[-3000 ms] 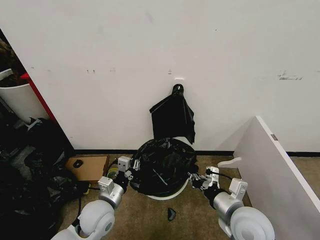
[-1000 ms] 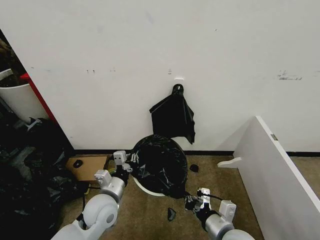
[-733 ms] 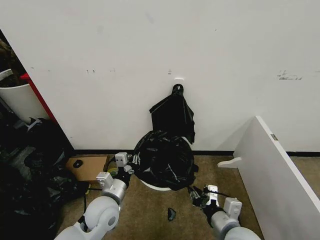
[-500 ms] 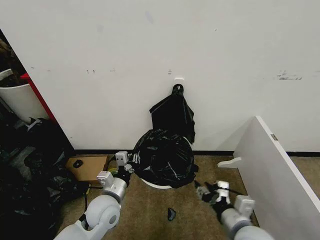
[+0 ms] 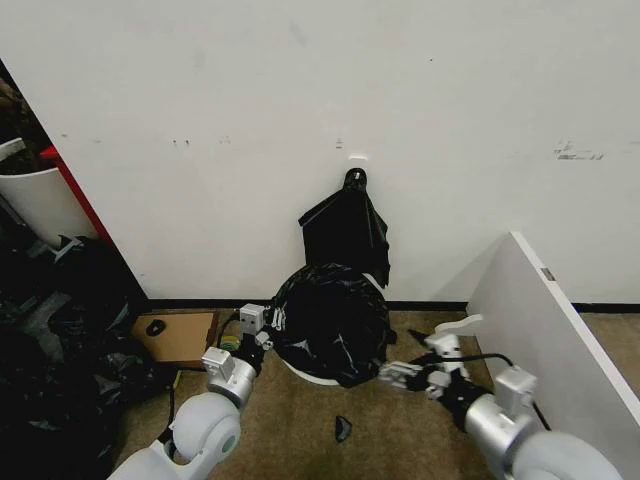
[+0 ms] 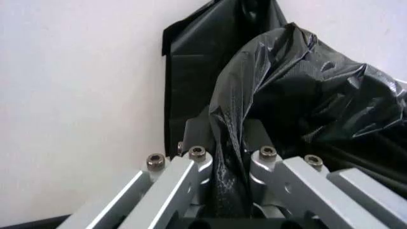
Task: Place the garbage bag over the trash bin.
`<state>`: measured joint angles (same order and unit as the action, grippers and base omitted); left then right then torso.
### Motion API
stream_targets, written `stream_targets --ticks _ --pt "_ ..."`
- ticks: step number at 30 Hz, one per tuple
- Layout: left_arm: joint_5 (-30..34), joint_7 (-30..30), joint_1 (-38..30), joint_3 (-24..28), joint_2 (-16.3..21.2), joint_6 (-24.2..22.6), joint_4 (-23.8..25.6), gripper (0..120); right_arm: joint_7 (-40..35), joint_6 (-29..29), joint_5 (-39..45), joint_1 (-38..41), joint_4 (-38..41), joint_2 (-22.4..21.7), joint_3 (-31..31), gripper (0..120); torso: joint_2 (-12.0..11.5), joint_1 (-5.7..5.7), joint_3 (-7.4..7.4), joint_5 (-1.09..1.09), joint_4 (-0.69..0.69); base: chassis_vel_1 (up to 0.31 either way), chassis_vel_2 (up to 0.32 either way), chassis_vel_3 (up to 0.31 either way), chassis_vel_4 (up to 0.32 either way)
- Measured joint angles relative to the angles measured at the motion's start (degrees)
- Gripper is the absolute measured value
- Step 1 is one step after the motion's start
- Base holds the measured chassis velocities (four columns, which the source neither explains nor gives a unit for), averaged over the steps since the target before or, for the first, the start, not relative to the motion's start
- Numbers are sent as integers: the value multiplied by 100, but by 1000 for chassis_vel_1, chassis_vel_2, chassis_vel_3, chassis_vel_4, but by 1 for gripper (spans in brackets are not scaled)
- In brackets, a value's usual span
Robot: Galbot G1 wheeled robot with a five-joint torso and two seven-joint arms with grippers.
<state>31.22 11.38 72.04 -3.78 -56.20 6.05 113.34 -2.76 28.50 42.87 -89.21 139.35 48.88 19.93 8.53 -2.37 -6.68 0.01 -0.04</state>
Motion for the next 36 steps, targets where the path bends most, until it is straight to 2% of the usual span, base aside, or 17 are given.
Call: stream_targets --ticks 5,10,20,23,28,33,34,36 --pt "-35 -129 -52 61 26 72 -19 4 -133 404 1028 274 -122 -129 -232 100 0 0 0 2 -6 0 0 0 0" --pt "-120 -130 -65 91 -5 158 -31 4 -307 461 1427 534 -337 -76 -303 100 0 0 0 1 -1 0 0 0 0" --pt "-143 -208 -85 152 53 176 -6 4 -374 461 1362 683 -623 -15 -362 100 0 0 0 1 -2 0 0 0 0" --pt "-141 -228 -210 310 94 176 -15 4 -374 467 1293 665 -645 79 -370 98 0 0 0 1 -3 0 0 0 0" --pt "-134 -267 -318 439 149 180 -33 4 -382 484 1231 647 -661 172 -380 87 0 0 0 2 -5 0 0 0 0" --pt "-119 -282 -322 449 159 181 -33 4 -389 491 1186 698 -803 227 -454 67 0 0 0 1 -2 0 0 0 0" --pt "-119 -282 -322 449 159 181 -33 4 -389 491 1186 698 -803 227 -454 67 0 0 0 1 -2 0 0 0 0" --pt "-119 -287 -314 453 160 181 -32 4 -392 491 1185 705 -877 224 -455 59 0 0 0 1 -3 0 0 0 0"
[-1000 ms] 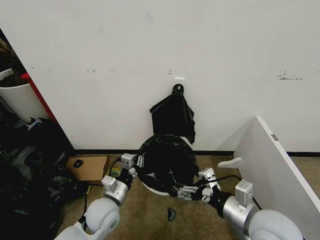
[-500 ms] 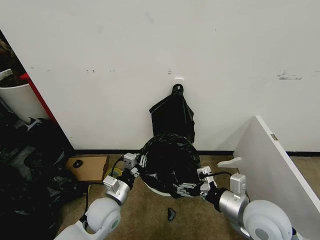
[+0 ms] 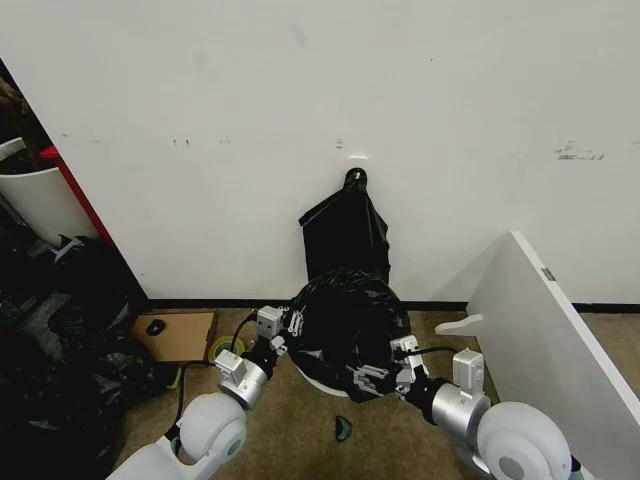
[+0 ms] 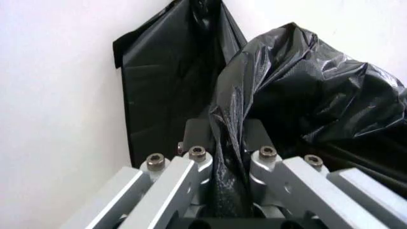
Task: Place the garbage bag over the trash bin.
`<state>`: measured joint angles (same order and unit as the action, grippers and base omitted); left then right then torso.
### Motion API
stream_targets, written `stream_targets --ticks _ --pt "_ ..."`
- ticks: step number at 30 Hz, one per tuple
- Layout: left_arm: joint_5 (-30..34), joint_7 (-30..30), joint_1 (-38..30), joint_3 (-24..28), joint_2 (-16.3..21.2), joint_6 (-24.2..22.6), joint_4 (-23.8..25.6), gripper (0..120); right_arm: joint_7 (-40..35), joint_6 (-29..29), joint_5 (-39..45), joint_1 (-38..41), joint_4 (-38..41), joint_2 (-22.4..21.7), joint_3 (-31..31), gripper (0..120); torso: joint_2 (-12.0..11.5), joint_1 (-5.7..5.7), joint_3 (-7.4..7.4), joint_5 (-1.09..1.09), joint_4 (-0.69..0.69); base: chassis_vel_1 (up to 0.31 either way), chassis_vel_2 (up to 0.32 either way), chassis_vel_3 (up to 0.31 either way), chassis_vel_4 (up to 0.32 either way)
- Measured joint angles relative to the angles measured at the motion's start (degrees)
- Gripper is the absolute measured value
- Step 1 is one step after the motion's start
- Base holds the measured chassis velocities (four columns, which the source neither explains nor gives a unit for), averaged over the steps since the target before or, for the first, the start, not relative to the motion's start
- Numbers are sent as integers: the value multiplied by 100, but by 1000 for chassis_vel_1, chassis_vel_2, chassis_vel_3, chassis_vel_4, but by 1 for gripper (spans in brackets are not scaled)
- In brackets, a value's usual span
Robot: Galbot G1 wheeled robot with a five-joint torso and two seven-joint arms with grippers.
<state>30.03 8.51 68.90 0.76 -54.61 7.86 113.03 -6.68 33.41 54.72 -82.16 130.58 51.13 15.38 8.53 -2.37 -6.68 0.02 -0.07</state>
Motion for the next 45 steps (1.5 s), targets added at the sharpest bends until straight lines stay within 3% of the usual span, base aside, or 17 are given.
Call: stream_targets --ticks 17,21,34,39,40,45 --pt "17 74 -39 1 -59 -29 -51 4 3 -43 -178 -80 36 -22 -20 0 0 0 0 0 0 0 0 0 0" --pt "110 183 -60 0 -106 -85 -66 4 19 -137 -320 -162 160 -45 -8 0 0 0 0 0 1 0 0 0 0" --pt "900 686 -307 -111 -251 -375 -77 4 655 -786 -1966 -716 636 -224 -198 0 0 0 0 1 -1 0 0 0 0" --pt "1268 899 -195 -386 -268 -514 6 4 996 -1155 -2726 -727 527 -357 -506 0 0 0 0 0 4 0 0 0 0" --pt "1648 1015 -194 -475 -260 -636 93 4 1136 -1359 -3304 -735 282 -358 -755 0 0 0 0 0 0 0 0 0 0" --pt "1909 1090 -204 -491 -269 -750 192 4 1264 -1576 -3834 -700 -56 -230 -1011 0 0 0 0 0 -1 0 0 0 0"
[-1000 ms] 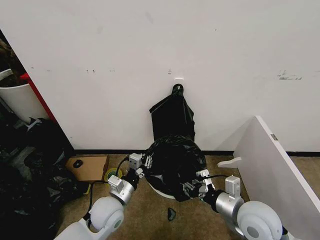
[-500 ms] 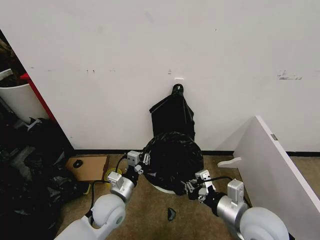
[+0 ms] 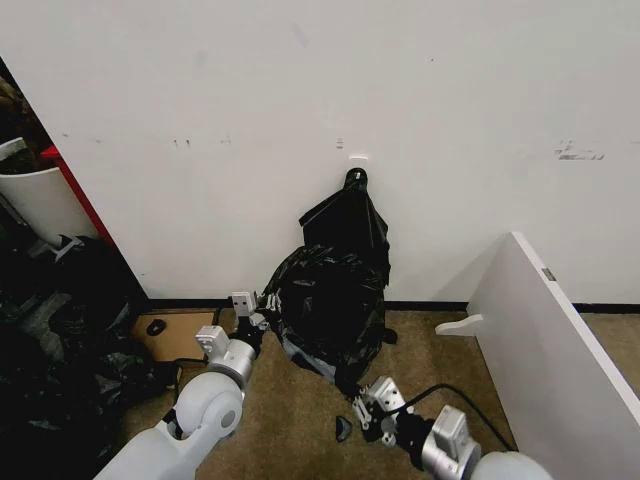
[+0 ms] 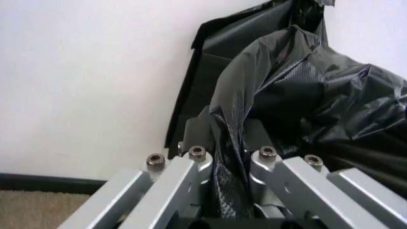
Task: Place the garbage bag over the trash bin.
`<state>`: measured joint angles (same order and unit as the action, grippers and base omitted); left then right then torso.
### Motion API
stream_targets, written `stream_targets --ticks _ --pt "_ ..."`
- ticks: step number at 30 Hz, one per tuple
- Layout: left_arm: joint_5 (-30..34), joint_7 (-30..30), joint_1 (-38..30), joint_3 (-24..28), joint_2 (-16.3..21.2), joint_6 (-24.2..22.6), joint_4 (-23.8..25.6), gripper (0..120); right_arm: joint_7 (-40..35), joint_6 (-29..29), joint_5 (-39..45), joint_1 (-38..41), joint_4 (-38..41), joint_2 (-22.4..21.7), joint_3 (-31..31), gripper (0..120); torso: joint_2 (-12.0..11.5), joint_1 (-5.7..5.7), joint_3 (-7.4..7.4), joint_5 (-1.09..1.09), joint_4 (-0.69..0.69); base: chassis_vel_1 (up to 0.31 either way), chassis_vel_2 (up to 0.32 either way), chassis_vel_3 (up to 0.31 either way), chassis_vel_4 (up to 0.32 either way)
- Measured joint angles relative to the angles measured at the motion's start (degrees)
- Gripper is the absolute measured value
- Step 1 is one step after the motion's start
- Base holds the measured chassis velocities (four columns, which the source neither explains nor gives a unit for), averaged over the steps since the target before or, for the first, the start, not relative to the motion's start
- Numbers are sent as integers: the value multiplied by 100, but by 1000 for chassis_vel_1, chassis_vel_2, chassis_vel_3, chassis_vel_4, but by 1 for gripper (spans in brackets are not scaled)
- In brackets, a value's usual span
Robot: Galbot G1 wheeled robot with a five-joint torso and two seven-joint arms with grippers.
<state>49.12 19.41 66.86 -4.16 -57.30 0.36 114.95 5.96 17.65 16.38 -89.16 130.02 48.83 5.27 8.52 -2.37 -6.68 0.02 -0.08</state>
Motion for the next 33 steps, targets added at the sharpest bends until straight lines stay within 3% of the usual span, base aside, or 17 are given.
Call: stream_targets --ticks 15,33 --pt "652 158 43 -30 91 -472 304 4 -183 -360 -657 209 -1176 470 58 0 0 0 0 0 1 0 0 0 0" --pt "1055 233 120 -80 163 -761 485 4 -278 -403 -916 209 -1613 628 60 0 0 0 0 0 1 0 0 0 0"
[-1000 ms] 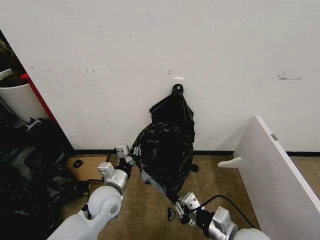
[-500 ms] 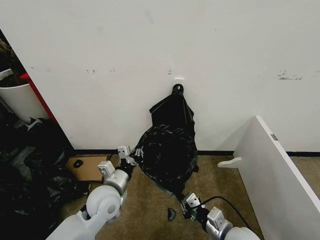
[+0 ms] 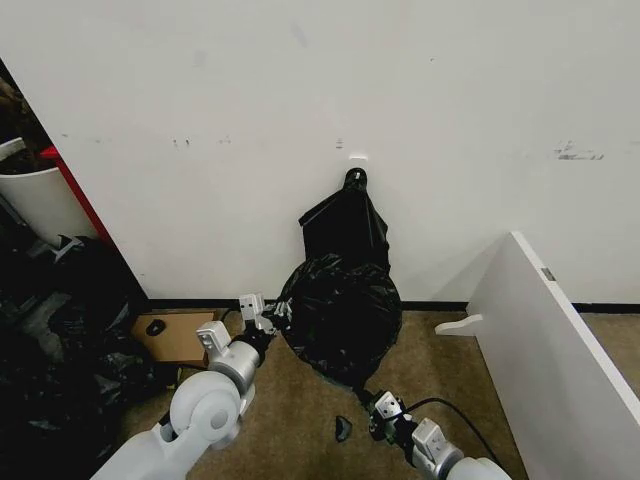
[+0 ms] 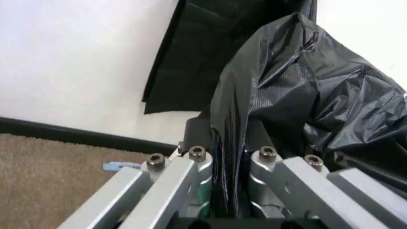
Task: Place the garbage bag over the trash bin.
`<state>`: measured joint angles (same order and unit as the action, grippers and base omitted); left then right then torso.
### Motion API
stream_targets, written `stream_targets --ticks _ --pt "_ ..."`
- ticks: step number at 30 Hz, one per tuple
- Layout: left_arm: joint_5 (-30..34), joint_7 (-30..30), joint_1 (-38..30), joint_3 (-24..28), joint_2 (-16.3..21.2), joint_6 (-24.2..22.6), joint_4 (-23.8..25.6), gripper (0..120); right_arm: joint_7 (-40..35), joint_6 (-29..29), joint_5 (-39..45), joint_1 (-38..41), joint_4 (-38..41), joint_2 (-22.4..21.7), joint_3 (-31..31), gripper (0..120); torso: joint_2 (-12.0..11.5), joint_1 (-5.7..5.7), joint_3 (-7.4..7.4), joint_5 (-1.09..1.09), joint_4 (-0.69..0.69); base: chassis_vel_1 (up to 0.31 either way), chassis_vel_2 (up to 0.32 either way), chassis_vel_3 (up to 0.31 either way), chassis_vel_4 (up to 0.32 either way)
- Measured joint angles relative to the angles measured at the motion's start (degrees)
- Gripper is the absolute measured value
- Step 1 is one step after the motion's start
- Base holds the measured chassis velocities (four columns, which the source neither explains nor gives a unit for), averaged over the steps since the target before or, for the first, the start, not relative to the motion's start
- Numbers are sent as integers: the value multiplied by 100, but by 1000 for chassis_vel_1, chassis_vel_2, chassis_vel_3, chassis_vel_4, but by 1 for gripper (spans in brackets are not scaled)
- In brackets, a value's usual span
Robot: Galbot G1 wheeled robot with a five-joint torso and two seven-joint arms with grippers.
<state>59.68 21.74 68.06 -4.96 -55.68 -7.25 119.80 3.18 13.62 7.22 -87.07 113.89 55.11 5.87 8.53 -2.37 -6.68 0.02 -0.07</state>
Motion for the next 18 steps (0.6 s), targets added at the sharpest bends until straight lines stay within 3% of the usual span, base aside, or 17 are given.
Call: stream_targets --ticks 4,10,14,18 --pt "-64 -21 -6 -24 -52 25 -89 4 -110 -30 63 -89 142 1 57 2 0 0 0 1 -1 0 0 0 0" --pt "-168 -21 5 -22 -180 88 -179 4 -259 -177 22 -155 177 -23 162 20 0 0 0 -1 1 0 0 0 0" --pt "-205 -21 -52 -20 -221 194 -309 4 -282 -387 -184 -420 272 -81 325 40 0 0 0 -1 -1 0 0 0 0" --pt "-343 -19 -87 -30 -215 322 -398 4 -385 -393 -268 -511 279 -87 394 49 0 0 0 0 -1 0 0 0 0"
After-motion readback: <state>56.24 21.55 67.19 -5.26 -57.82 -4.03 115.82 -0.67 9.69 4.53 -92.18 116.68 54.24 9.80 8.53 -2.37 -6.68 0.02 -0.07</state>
